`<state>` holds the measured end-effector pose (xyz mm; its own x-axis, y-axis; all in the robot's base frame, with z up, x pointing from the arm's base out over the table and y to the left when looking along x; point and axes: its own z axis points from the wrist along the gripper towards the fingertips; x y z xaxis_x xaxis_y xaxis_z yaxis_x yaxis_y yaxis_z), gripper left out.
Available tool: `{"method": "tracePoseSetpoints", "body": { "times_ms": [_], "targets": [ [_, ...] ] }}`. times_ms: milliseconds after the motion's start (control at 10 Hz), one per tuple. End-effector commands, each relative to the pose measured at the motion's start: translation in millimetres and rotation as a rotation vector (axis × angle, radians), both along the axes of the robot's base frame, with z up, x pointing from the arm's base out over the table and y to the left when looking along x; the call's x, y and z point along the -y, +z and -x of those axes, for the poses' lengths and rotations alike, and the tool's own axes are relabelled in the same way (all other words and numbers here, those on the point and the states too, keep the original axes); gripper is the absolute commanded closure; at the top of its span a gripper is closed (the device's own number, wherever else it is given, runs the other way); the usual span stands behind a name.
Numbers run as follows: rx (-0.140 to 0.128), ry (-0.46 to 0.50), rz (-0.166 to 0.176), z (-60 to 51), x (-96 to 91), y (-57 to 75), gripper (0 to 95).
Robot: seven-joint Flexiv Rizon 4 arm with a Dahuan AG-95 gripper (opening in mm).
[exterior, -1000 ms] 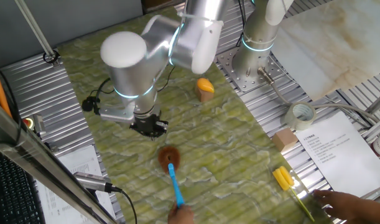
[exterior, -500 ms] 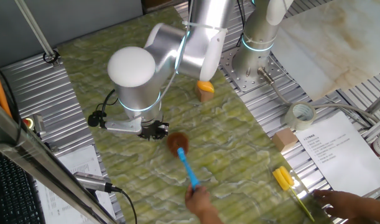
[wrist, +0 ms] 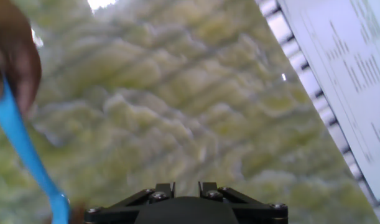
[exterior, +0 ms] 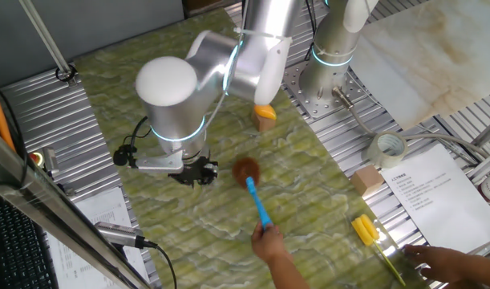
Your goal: Scrub the table with a brush
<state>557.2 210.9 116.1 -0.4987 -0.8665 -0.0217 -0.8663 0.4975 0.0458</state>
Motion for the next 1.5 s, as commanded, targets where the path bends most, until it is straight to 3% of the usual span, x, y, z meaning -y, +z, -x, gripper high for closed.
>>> {"method": "tracePoseSetpoints", "body": {
  "times_ms": [100, 300, 500, 700, 1000, 1100, 1200, 1400, 1500],
  "targets": [
    [0.000, -0.064, 0.008, -1.2, -35.9, 0.0, 76.0],
    [0.000, -0.068, 0.013, 0.4, -53.2, -1.5, 76.0],
    [0.015, -0.059, 0.010, 0.4, -53.2, -1.5, 76.0],
    [0.033, 0.022, 0.006, 0.4, -53.2, -1.5, 76.0],
    [0.032, 0.157, -0.001, 0.4, -53.2, -1.5, 76.0],
    [0.035, 0.244, -0.045, 7.0, -54.1, -3.7, 76.0],
    [0.036, 0.258, -0.055, 10.7, -54.3, -4.5, 57.0],
    [0.038, 0.300, -0.128, 32.7, -62.2, -9.9, 57.0],
    [0.037, 0.306, -0.128, 35.5, -64.5, -10.1, 57.0]
  ]
}}
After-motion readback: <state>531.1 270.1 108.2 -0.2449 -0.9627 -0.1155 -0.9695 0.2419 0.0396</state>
